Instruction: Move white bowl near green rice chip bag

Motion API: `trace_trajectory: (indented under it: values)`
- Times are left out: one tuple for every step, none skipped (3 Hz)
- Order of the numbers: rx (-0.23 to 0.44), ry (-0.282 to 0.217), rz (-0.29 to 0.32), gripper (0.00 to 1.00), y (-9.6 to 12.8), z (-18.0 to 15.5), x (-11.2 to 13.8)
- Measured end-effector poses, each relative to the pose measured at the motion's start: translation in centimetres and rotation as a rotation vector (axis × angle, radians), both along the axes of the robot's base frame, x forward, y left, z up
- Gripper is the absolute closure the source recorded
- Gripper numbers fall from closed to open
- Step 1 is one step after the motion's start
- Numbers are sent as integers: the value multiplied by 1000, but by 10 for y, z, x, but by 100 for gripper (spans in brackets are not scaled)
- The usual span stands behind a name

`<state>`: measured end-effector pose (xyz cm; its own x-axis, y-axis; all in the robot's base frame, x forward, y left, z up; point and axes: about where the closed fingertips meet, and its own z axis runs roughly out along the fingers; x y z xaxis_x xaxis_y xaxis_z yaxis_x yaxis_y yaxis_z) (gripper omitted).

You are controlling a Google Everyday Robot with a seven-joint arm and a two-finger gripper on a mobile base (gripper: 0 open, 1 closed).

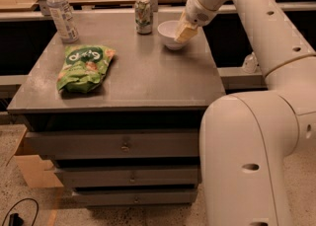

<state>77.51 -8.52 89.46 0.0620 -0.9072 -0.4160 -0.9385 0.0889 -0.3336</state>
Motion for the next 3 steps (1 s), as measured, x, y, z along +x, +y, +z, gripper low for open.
trace_trajectory:
  values:
    - [-12, 35, 13, 72, 3, -16, 2]
    - [-21, 42, 18, 61, 3, -20, 3]
    - [-44, 16, 72, 79, 11, -10, 0]
